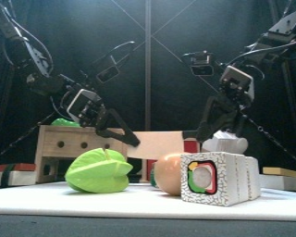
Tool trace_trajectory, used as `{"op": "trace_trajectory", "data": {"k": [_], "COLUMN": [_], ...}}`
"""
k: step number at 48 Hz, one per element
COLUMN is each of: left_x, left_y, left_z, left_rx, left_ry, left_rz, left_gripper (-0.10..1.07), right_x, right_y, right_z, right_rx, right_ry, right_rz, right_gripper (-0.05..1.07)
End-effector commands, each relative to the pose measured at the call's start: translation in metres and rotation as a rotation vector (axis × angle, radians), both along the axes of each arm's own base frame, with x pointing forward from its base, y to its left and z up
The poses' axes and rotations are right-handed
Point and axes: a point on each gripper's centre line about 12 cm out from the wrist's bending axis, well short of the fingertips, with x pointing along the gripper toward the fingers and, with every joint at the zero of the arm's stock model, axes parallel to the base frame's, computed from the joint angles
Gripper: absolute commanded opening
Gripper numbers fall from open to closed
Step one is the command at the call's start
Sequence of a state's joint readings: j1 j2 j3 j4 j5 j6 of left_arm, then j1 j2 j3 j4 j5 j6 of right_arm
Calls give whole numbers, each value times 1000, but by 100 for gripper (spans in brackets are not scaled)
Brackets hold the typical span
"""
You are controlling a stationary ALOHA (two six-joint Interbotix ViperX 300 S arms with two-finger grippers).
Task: Cut first two pieces of sushi
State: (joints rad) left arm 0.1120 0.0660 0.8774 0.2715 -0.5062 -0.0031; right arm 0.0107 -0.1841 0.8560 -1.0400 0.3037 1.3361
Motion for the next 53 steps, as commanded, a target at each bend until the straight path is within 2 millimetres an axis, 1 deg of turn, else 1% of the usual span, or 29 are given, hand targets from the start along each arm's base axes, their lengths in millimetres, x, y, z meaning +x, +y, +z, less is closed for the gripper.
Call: {"op": "trace_trajectory", "data": {"k": [1, 16, 24, 30, 53], "left_x": [5, 3, 3, 2, 3], "left_y": [-7, -7, -11, -15, -14], "left_z": [7, 5, 4, 1, -10], "left_rx": [1, -7, -18, -22, -30], "left_ry": [-26, -19, -5, 14, 52], "left_rz": [-22, -13, -9, -11, 1], "left_gripper": [36, 36, 36, 36, 36], "right_x": [-1, -3, -2, -3, -1], "right_y": [-12, -10, -9, -9, -9], "right_z": [5, 2, 2, 1, -4], "right_rx": [-2, 10, 18, 20, 21], "right_ry": [-13, -3, -5, -2, 14], "right_rz": [-45, -52, -55, -57, -58], "right_gripper": [39, 39, 39, 39, 39]}}
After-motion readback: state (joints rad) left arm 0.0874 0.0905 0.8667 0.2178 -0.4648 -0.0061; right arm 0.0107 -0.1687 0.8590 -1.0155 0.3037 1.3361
